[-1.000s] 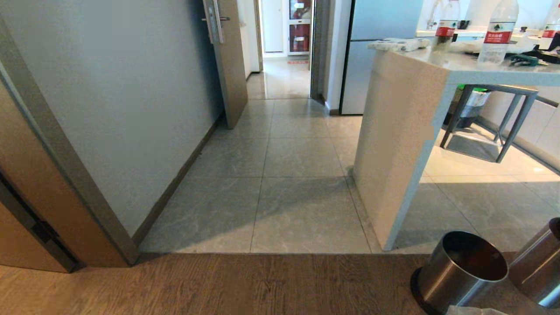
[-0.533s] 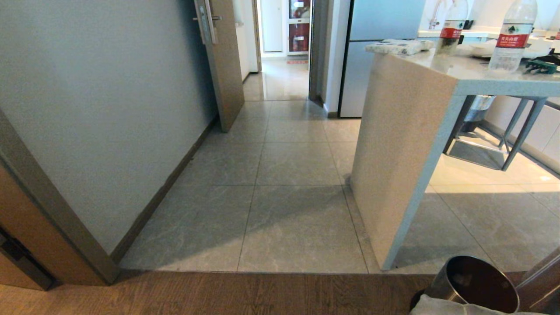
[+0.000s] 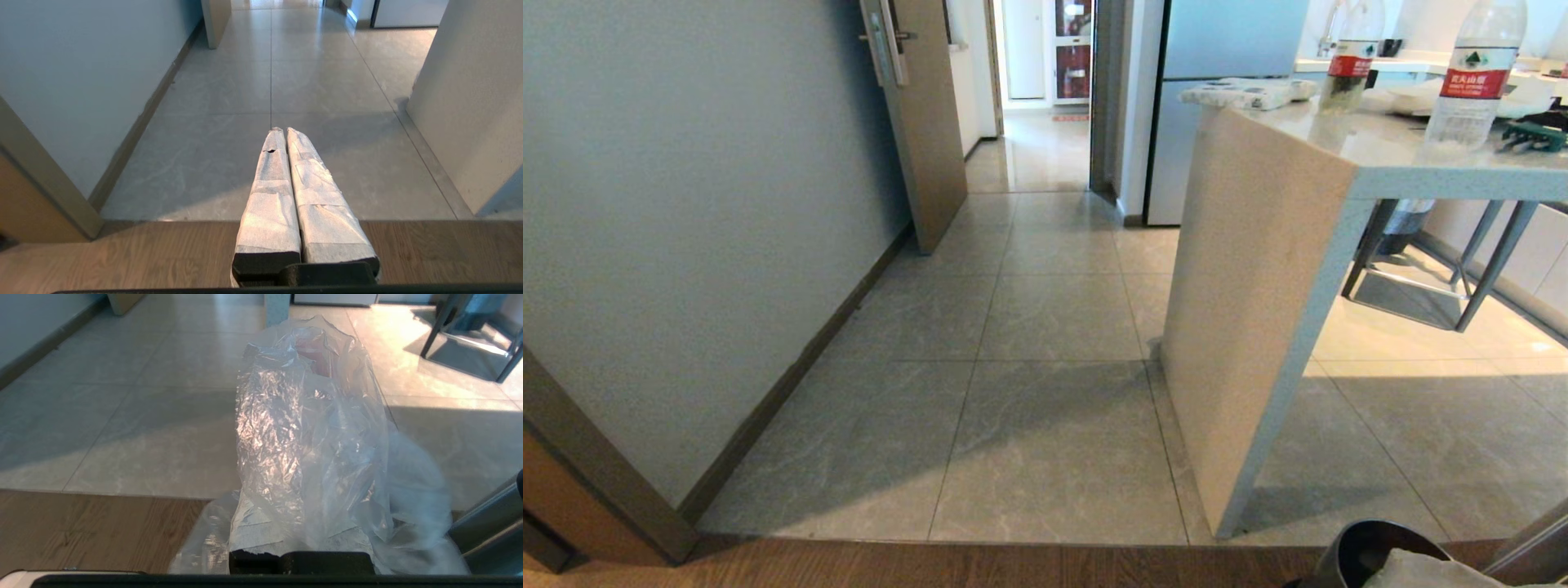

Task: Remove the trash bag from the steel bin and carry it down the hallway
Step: Put the trash bag at the door

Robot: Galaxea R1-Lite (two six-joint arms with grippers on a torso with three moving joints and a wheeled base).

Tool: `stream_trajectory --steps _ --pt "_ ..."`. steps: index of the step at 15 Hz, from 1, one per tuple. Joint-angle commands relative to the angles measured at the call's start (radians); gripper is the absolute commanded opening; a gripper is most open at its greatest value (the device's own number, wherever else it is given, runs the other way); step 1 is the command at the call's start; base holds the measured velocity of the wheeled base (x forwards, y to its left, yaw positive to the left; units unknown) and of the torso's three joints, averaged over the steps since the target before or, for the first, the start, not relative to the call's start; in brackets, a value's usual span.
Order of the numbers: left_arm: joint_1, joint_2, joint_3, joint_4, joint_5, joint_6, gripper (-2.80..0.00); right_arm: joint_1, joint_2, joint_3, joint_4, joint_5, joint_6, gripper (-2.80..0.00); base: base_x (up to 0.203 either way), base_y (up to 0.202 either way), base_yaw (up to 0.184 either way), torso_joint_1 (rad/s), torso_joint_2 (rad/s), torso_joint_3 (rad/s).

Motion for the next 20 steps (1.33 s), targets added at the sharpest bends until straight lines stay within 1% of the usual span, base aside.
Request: stream_trajectory --steps 1,15,17,20 --pt "0.000 0.000 0.000 0.000 0.000 -0.001 -2.80 0.001 0.002 0.000 0.001 0.000 0.000 -2.80 0.000 0.000 0.000 0.000 0.00 0.000" --pt "0.000 0.000 0.001 -0.001 0.000 -0.001 -2.80 0.001 0.002 0.000 0.001 0.000 0.000 -2.80 0.000 0.000 0.000 0.000 0.00 0.000" --pt "0.000 0.000 0.001 -0.001 0.000 -0.001 -2.80 0.000 0.001 0.000 0.001 0.000 0.000 -2.80 0.003 0.104 -0.003 0.004 0.00 0.005" --pt "0.000 0.000 0.001 -0.001 0.000 0.001 -2.80 0.001 0.001 0.000 0.001 0.000 0.000 -2.80 0.000 0.183 0.000 0.004 0.01 0.004"
